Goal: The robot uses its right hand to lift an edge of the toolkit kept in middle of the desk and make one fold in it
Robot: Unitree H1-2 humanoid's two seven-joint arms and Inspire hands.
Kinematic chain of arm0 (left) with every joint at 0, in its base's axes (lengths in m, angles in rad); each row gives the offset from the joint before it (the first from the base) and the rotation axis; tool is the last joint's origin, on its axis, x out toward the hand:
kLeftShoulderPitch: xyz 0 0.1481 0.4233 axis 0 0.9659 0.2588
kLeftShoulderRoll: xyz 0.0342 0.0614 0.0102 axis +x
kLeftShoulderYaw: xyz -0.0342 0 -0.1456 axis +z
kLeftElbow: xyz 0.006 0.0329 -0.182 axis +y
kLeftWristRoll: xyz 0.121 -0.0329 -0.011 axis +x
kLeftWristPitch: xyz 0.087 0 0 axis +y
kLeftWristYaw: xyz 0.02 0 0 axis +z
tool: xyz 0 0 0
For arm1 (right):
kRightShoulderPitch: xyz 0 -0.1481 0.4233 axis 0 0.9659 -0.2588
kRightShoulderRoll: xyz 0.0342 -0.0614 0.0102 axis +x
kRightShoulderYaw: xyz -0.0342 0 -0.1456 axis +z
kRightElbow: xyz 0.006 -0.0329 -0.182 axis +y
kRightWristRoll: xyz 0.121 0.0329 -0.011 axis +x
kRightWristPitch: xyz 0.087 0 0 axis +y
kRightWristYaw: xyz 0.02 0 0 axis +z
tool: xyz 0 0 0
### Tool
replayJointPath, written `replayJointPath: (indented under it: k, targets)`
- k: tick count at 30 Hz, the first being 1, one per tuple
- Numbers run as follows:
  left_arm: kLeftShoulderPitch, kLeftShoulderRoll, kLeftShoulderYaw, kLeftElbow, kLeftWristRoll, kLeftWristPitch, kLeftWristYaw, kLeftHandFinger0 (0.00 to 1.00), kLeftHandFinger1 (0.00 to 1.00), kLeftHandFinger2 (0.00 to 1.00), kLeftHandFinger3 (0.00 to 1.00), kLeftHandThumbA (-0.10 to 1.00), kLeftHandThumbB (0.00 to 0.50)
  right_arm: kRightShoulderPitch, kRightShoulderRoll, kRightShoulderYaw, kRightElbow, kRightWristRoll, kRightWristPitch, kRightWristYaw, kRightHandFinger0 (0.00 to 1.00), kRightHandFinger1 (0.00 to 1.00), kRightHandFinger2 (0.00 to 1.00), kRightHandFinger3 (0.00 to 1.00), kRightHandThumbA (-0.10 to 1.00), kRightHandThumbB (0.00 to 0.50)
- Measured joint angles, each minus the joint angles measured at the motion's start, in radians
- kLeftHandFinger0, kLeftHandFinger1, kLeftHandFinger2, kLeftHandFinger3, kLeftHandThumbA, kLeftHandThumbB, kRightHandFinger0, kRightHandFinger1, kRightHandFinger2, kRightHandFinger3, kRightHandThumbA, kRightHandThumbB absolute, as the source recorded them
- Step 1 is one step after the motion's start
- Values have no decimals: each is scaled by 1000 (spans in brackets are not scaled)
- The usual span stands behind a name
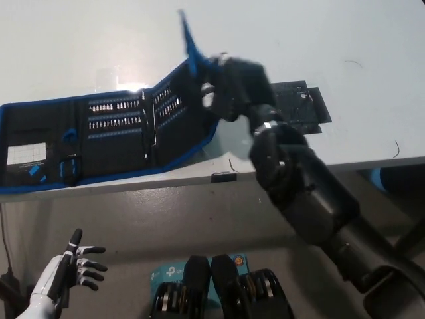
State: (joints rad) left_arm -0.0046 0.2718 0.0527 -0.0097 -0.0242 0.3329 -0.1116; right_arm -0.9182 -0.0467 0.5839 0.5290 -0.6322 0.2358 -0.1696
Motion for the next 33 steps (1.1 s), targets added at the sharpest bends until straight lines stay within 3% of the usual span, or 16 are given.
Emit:
replayJointPath:
  k: [7, 8, 10, 11, 13, 15, 16, 17, 18, 19, 20, 21, 22, 25, 29, 33]
  targets:
    - [-7, 1, -7, -1, 3, 5, -5, 463, 427, 435, 607, 1000, 500, -2, 1, 235, 47, -139, 39, 96, 0, 0, 78, 367, -100, 202]
    - [-10, 1, -7, -2, 3, 7, -7, 453, 413, 423, 600, 1000, 500, 3, 1, 270, 57, -159, 41, 114, 0, 0, 102, 426, -100, 170]
    - [-15, 1, -7, -2, 4, 7, -8, 430, 404, 421, 593, 1000, 500, 15, 3, 316, 61, -193, 45, 132, 0, 0, 97, 382, -100, 203]
    - [-17, 1, -8, -2, 5, 7, -9, 416, 410, 425, 597, 1000, 500, 17, 4, 329, 61, -209, 47, 133, 0, 0, 90, 397, -100, 161]
    - [-21, 2, -9, -1, 5, 7, -13, 411, 415, 432, 588, 1000, 500, 19, 2, 351, 58, -242, 49, 133, 0, 37, 280, 436, -100, 177]
    - [-23, 4, -9, -1, 6, 7, -16, 410, 413, 429, 585, 1000, 500, 23, -3, 371, 55, -274, 49, 132, 0, 16, 297, 441, -100, 244]
    - [-25, 5, -9, -1, 7, 7, -17, 423, 426, 445, 597, 1000, 497, 24, -5, 380, 54, -287, 50, 132, 82, 183, 478, 1000, -68, 173]
    - [-27, 6, -9, -1, 7, 7, -17, 425, 427, 446, 598, 1000, 498, 25, -7, 391, 53, -306, 54, 134, 52, 187, 460, 1000, -67, 167]
    - [-28, 6, -9, -1, 7, 7, -17, 420, 423, 443, 597, 1000, 492, 25, -9, 399, 50, -319, 58, 140, 200, 340, 570, 1000, 101, 175]
    - [-29, 6, -9, -1, 8, 7, -17, 415, 419, 433, 594, 1000, 499, 26, -11, 406, 48, -333, 61, 146, 427, 577, 772, 1000, 341, 179]
    - [-30, 6, -9, -1, 8, 7, -17, 412, 418, 425, 597, 1000, 500, 28, -13, 413, 45, -346, 67, 150, 645, 831, 932, 1000, 392, 204]
    - [-30, 6, -9, 0, 8, 7, -17, 401, 409, 419, 603, 1000, 500, 30, -15, 418, 41, -359, 75, 156, 748, 970, 1000, 1000, 353, 199]
    - [-30, 6, -9, 0, 8, 7, -17, 398, 407, 416, 604, 1000, 500, 31, -15, 421, 40, -370, 81, 161, 876, 1000, 1000, 1000, 321, 179]
    - [-30, 6, -9, 0, 9, 7, -17, 404, 406, 408, 601, 1000, 500, 47, -13, 420, 40, -399, 98, 164, 1000, 1000, 1000, 1000, 315, 265]
    - [-30, 6, -9, 0, 11, 7, -17, 406, 406, 410, 596, 1000, 500, 76, -7, 382, 39, -417, 102, 150, 1000, 1000, 1000, 1000, 298, 345]
    - [-29, 6, -9, 0, 11, 7, -17, 367, 380, 402, 594, 1000, 500, 106, 17, 307, 33, -401, 99, 154, 1000, 1000, 1000, 1000, 317, 381]
